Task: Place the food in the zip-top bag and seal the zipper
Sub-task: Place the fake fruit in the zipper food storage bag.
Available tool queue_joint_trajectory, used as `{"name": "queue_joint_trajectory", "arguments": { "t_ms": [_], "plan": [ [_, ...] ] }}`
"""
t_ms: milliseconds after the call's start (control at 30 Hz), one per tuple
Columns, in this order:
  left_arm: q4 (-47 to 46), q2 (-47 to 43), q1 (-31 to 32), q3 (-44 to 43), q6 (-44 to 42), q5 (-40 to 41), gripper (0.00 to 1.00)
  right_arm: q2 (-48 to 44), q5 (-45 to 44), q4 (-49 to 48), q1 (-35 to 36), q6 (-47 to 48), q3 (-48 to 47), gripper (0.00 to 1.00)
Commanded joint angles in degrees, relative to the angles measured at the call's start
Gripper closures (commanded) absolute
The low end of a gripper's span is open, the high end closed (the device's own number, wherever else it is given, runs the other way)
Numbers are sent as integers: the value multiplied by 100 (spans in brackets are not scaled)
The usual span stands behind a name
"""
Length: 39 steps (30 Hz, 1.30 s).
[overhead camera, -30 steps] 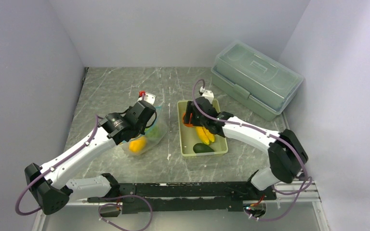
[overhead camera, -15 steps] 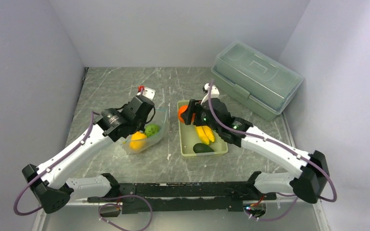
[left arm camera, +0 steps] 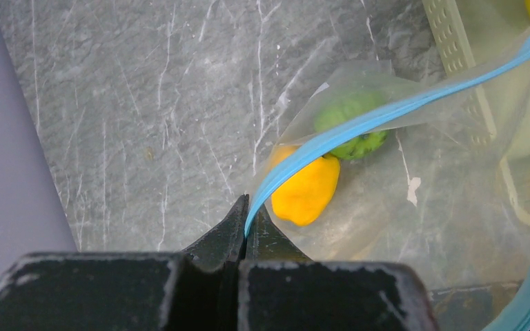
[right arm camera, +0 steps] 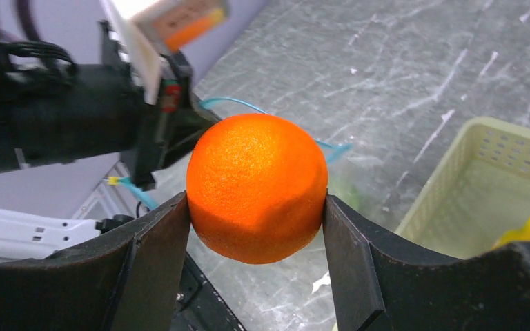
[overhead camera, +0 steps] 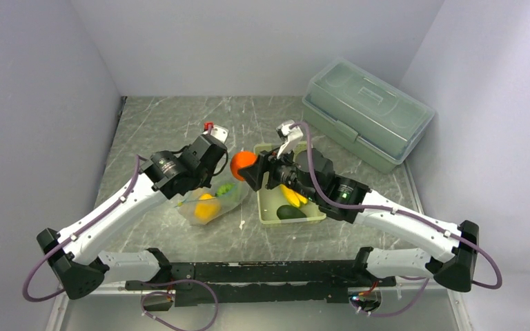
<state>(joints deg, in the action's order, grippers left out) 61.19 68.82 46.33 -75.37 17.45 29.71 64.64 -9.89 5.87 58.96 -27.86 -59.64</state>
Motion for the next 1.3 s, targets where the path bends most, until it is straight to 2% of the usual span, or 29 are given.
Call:
{"name": "queue_joint_trajectory", "arguments": {
  "t_ms": [0,500,967,1267],
  "plan": [
    [-15,8,53,-220,74,-70,100,-11,-21,-486,186,280,-395,55],
    [118,0,119,-339,284,-397,100,675,-37,-934,309,110,-391,55],
    [164,-48,122,-457,390,-330,100,1378,20,-96,662,319,-754,55],
    [139,-73,125,-439,471,-259,100,1464,44,-214,948,188,-577,51]
  ]
}}
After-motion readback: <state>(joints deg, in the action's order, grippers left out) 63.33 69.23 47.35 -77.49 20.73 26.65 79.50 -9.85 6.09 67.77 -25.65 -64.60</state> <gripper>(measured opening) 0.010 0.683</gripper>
